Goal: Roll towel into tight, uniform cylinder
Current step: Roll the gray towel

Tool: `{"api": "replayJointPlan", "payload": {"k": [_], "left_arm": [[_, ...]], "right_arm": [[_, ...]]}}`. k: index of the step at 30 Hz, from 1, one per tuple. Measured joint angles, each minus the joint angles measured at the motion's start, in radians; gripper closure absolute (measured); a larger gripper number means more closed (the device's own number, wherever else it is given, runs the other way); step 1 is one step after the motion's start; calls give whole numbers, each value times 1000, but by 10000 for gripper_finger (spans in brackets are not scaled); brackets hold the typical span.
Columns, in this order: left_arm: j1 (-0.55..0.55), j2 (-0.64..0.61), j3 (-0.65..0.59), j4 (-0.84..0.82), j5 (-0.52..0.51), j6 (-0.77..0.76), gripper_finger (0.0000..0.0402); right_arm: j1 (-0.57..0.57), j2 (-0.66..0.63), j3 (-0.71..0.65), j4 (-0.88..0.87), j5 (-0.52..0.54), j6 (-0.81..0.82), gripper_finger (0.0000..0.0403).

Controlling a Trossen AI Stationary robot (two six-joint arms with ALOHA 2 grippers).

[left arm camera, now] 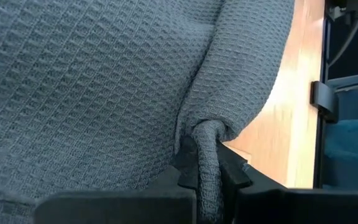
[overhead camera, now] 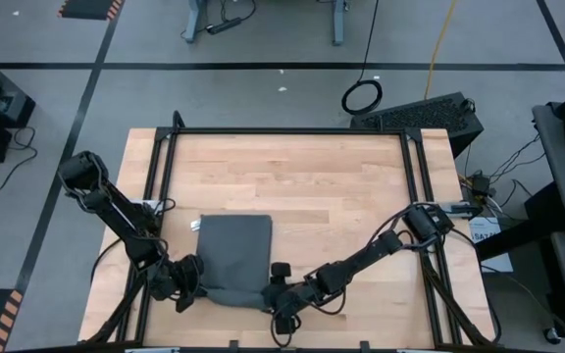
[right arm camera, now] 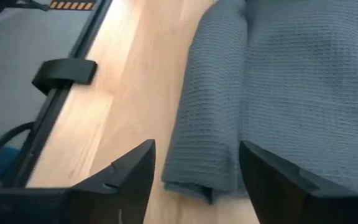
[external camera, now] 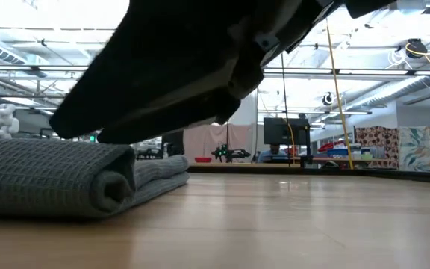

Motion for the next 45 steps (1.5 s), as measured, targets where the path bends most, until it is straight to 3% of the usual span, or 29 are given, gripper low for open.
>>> {"api": "replayJointPlan", "payload": {"k": [5,8,14,19,25,29,36,40,45], "left_arm": [[1,0,0,15,0,0,388],[2,0,0,16,0,0,388],[2,0,0,23,0,0,388],[2,0,0,74,14,29,388],[3,0,0,161,210,83,387],[2,0,2,174,256,110,385],[2,0,2,147,254,185,383],[1,0,2,116,247,124,383],[0,0,2,106,220,30,371]], "right_arm": [[-20,17,0,40,-18,-26,196],[-37,45,0,110,-95,-32,192],[-48,63,0,102,-131,62,206],[-57,63,0,74,-171,214,286],[-87,63,0,113,-412,434,393],[-119,63,0,187,-565,632,386],[-154,64,0,252,-654,772,399],[-185,64,0,254,-747,847,400],[-214,64,0,245,-789,914,401]]}}
